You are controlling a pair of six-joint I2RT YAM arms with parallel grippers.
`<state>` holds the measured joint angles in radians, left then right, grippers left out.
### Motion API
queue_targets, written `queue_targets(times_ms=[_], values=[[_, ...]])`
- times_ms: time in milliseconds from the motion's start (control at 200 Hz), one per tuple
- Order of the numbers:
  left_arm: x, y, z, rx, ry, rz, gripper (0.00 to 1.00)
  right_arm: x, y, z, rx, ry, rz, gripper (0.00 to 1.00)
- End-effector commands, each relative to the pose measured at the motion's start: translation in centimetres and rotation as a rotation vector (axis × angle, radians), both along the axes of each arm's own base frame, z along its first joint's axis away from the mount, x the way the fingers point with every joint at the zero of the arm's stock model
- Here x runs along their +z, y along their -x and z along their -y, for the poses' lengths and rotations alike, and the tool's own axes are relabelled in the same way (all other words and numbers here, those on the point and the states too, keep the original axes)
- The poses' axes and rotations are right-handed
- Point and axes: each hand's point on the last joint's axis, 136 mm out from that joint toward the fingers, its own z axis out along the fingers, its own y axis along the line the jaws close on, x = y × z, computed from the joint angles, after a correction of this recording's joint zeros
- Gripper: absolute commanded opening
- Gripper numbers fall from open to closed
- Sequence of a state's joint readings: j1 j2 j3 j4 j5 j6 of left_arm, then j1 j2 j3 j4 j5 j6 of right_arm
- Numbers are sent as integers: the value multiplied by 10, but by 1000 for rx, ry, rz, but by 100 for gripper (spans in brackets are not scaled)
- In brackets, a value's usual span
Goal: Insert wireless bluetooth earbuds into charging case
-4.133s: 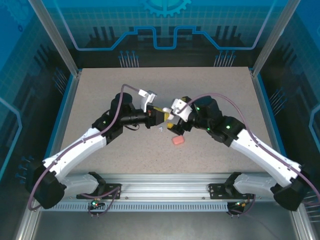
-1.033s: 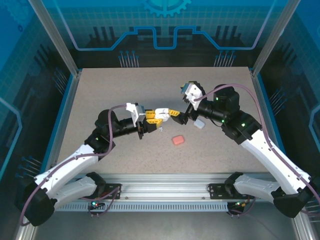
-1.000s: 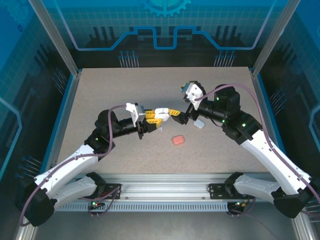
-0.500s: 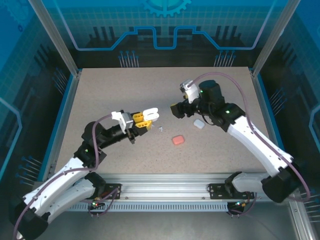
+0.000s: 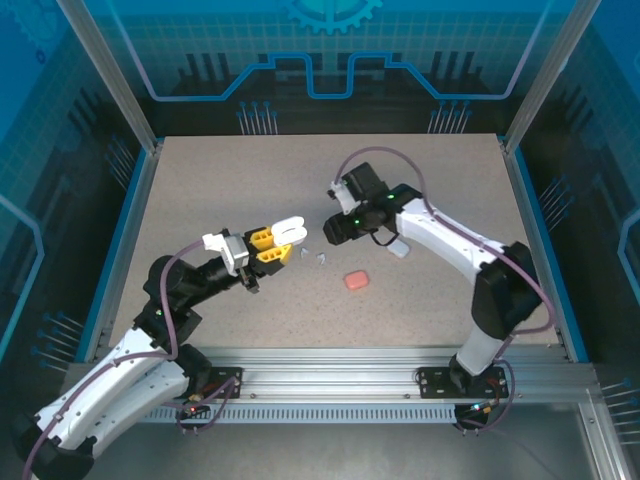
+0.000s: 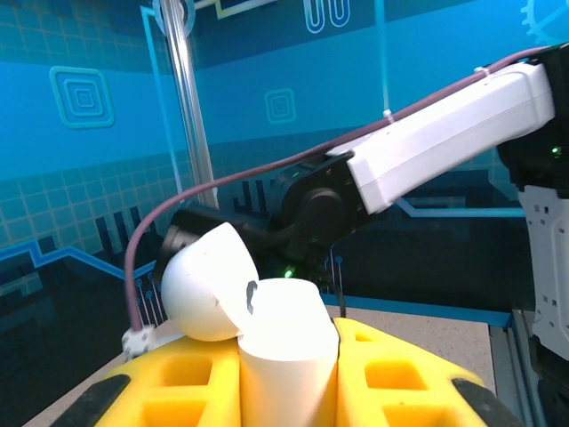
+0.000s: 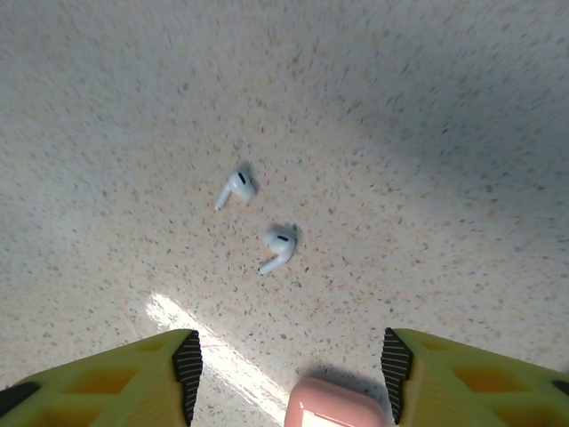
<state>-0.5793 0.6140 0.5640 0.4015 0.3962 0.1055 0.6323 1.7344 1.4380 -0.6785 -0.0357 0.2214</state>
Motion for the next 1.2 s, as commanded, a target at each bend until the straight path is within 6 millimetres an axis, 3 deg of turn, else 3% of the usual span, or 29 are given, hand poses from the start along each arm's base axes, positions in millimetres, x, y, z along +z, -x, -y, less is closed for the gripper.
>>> queue_targets(times_ms=[0,245,500,765,1196], values=[[0,3,0,-1,0,15,0,-25,6,-5,-8,99,-82,58],[-1,3,0,-2,-1,15,0,-70,2,-25,5,254,-136,61],[-1,3,0,-3,-3,17,0,-100,5,-42,8,274,-190,61],[-1,4,1,-10,2,14,0,-115,2,-45,6,312,-202,61],[-2,3,1,-8,2,9,0,-127,-1,-49,22,333,-219,51]])
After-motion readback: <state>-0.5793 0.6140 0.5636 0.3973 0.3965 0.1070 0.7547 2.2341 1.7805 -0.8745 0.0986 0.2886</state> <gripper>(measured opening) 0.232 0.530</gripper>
